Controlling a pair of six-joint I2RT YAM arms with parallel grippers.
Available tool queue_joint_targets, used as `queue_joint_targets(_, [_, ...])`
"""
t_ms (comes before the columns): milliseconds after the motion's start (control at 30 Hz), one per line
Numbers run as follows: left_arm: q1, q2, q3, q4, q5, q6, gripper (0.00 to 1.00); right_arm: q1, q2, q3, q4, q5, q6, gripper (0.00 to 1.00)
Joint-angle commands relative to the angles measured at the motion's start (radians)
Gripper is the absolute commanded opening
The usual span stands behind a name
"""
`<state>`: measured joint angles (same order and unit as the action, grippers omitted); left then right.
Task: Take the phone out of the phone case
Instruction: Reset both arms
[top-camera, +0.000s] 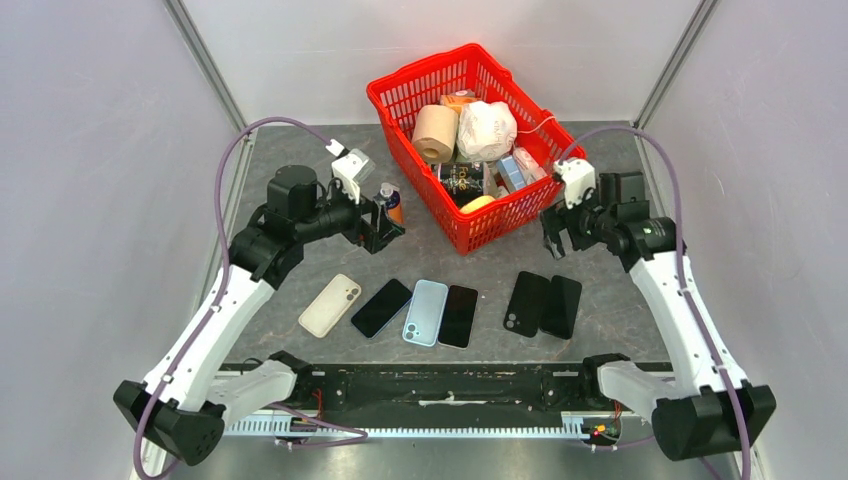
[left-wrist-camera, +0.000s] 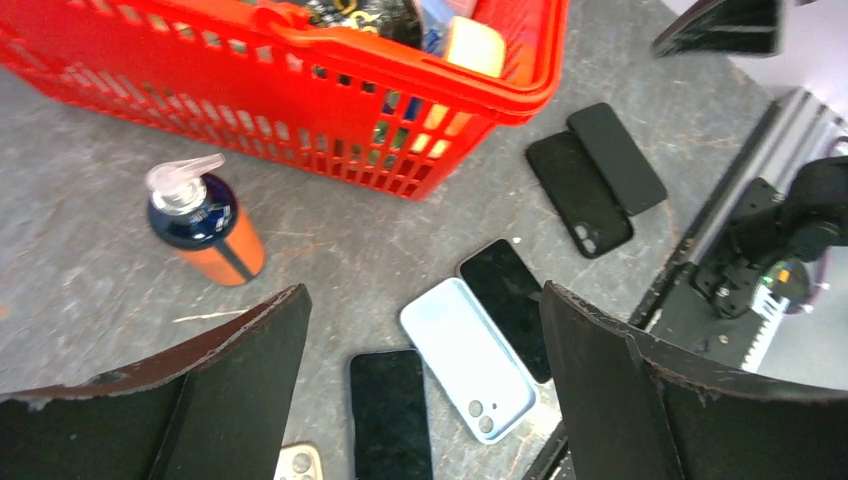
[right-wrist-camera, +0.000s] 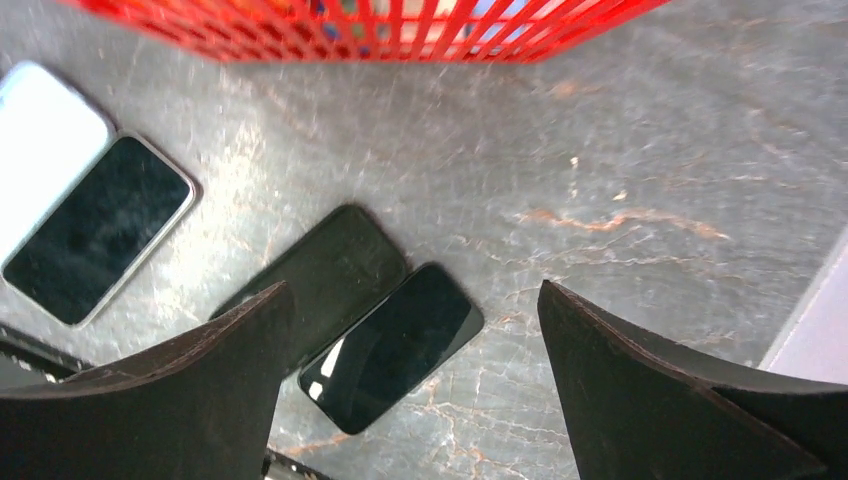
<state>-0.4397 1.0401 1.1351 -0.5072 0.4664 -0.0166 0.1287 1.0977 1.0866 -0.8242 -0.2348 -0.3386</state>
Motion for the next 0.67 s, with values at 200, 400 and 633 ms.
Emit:
queue_joint_targets(200, [0.004, -0.136, -0.097, -0.028, -0.335, 0.124, 1.00, 0.000, -0.157, 0.011, 0.131, 0.064, 0.219, 0.97])
queue_joint_targets(400, [0.005, -0.239, -0.216, 0.007, -0.462, 0.156, 1.00, 0.002, -0.239, -0.106, 0.199, 0.079, 0.212, 0.97])
queue_joint_targets(633, [0.046, -0.397, -0.384, 0.096, -0.525, 0.177, 1.00, 0.002, -0.299, -0.187, 0.203, 0.112, 0.183, 0.97])
